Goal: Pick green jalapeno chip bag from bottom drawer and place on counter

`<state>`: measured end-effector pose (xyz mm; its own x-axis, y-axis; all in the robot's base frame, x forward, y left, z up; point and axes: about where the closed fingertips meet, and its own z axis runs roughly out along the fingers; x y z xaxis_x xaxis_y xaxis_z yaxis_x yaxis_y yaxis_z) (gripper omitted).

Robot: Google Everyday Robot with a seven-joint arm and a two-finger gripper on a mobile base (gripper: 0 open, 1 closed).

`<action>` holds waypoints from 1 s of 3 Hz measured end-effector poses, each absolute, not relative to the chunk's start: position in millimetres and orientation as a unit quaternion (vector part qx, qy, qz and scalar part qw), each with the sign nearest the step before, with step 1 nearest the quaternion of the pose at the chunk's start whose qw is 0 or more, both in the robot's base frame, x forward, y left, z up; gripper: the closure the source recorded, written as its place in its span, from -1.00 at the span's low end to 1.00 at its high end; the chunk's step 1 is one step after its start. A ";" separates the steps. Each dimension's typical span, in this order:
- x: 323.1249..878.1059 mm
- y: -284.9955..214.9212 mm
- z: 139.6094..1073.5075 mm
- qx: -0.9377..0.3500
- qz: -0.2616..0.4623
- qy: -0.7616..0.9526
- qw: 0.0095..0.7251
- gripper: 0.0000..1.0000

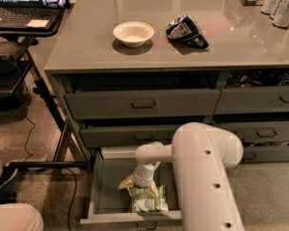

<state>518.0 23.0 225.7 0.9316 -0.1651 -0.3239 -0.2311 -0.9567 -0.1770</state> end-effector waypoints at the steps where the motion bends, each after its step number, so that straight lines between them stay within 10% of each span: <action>1: 522.7 31.6 194.6 -0.979 0.161 0.071 0.105 -1.00; 3: 509.7 22.0 158.6 -0.980 0.196 0.009 0.023 -1.00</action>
Offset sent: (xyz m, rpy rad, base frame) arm 0.0020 0.0131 -0.0772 -0.1553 0.0621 0.2968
